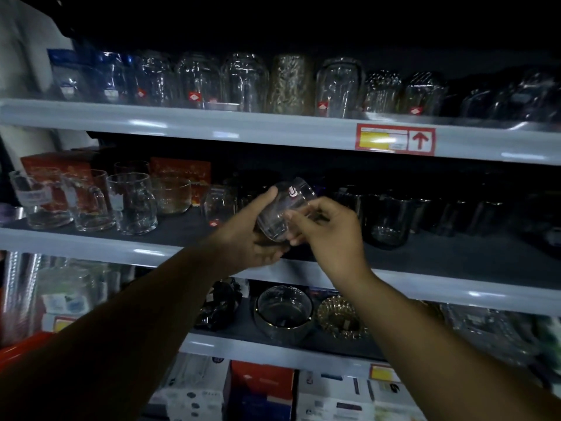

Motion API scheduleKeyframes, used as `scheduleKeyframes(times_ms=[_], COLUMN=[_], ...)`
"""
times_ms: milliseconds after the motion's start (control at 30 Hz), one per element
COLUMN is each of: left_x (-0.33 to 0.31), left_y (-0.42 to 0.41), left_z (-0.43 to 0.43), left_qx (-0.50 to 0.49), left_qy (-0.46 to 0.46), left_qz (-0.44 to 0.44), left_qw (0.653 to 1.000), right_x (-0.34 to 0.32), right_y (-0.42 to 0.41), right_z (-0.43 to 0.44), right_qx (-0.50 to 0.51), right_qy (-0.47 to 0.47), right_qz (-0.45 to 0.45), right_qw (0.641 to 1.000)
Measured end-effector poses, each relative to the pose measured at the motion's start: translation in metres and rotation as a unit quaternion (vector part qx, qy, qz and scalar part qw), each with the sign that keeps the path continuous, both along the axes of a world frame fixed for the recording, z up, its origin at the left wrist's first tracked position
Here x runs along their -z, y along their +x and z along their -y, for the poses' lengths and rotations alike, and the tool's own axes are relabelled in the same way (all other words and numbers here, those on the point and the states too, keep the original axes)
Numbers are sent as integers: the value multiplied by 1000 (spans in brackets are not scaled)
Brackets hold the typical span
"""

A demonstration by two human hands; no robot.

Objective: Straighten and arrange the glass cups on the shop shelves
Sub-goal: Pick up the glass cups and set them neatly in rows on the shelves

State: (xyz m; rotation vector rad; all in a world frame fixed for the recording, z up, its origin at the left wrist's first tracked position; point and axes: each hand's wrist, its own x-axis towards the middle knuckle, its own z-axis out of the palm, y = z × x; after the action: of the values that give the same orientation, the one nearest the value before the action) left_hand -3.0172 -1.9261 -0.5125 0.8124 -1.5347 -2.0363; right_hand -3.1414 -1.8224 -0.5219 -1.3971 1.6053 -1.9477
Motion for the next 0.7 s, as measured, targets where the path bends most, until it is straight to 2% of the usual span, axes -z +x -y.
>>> scheduleKeyframes(times_ms=[100,200,367,567,700], left_x=[4,3,-6,-26,-26], left_y=[-1,-6,-4,-8,-16], left_z=[1,0,17,21,22], left_qx=[29,-1,-65,-33,-6], left_qy=[34,1,-133,-304,-385], left_qz=[-22,-71,-6,77,86], left_qw=[999,997,989,949,919], right_x=[3,7,9,-10,-12], right_y=[-2,-6,-30,-35,-32], right_z=[-7,-12,-15,5,23], right_qx=[-25,-48,88,13,-2], right_qy=[-6,8,46,177,206], right_qz=[17,32,-122,-253,-210], right_qw=[1000,998,988,951,956])
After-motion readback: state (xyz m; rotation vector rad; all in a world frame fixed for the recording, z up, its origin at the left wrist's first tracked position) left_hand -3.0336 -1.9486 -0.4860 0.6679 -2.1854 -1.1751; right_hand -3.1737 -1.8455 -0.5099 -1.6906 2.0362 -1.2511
